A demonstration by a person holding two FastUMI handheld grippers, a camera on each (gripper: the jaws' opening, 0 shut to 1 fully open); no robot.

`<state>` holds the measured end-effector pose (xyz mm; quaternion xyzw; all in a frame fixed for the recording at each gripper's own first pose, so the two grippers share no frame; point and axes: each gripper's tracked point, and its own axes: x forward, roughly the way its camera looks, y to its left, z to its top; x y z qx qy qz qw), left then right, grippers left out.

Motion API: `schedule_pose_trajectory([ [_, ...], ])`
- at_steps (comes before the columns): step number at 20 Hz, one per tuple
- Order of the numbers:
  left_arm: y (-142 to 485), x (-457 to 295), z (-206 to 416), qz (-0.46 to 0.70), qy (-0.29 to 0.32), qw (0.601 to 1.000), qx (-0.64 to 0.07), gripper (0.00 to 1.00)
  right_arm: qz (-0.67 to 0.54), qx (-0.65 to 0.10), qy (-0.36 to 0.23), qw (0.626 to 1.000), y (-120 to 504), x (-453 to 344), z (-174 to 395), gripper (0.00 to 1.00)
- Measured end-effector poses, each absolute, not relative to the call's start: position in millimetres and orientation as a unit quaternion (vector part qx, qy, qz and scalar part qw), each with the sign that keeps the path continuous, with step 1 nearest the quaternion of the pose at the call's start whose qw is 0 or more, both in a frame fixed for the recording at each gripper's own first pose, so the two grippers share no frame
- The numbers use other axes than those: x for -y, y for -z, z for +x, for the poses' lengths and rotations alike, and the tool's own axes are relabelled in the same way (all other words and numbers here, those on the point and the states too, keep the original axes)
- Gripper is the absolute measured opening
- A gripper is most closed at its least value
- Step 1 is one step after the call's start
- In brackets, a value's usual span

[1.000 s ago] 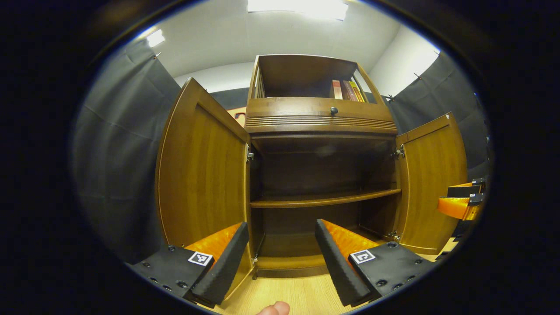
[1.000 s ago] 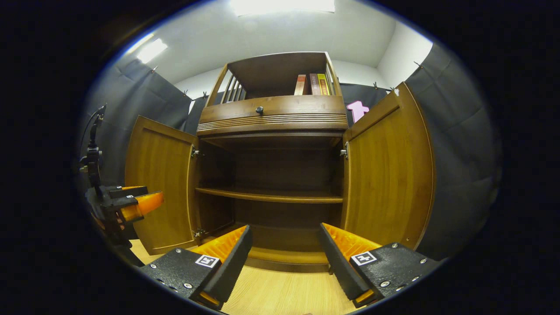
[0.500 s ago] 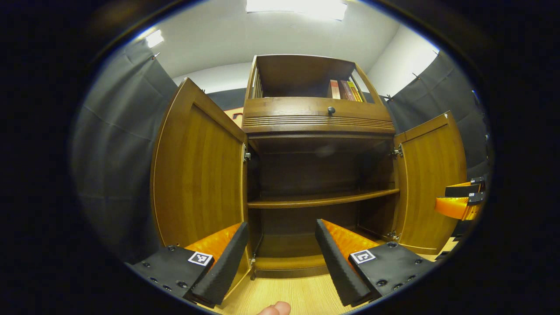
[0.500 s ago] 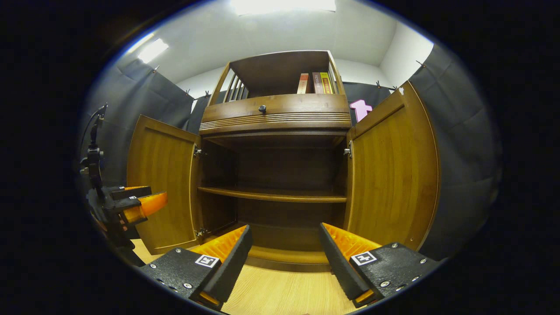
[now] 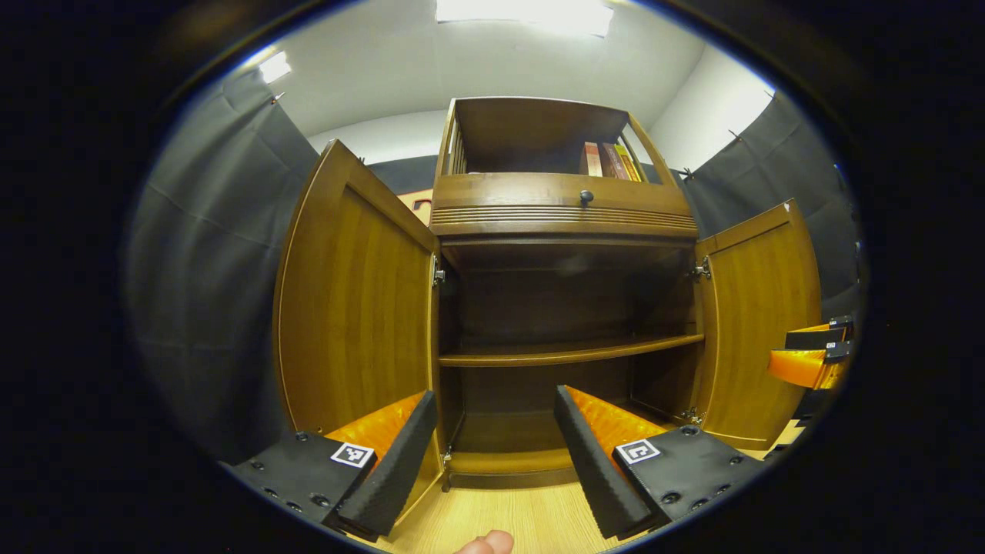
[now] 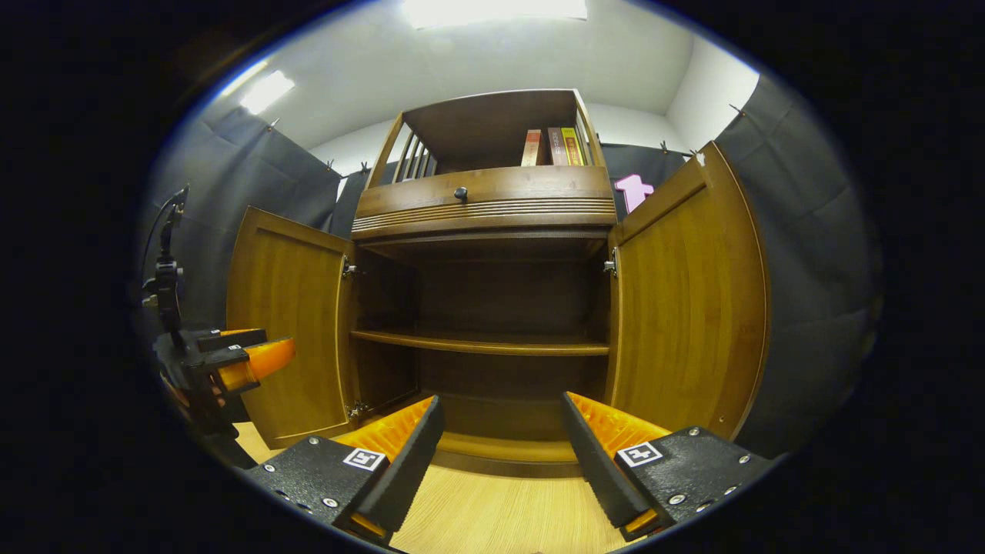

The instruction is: Open the right door of the double-door shoe cabinet with the right hand, and open the left door with the left hand.

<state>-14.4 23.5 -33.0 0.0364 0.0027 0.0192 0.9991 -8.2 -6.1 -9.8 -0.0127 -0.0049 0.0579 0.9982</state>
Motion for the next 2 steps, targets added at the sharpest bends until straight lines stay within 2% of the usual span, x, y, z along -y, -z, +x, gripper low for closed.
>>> schedule_pose_trajectory([
  [2, 32.2, -21.6, -15.2, 0.036, -0.018, 0.999, -0.001, 1.00, -0.015, 0.004, -0.057, 0.998, 9.9, 6.7, -9.5, 0.94],
])
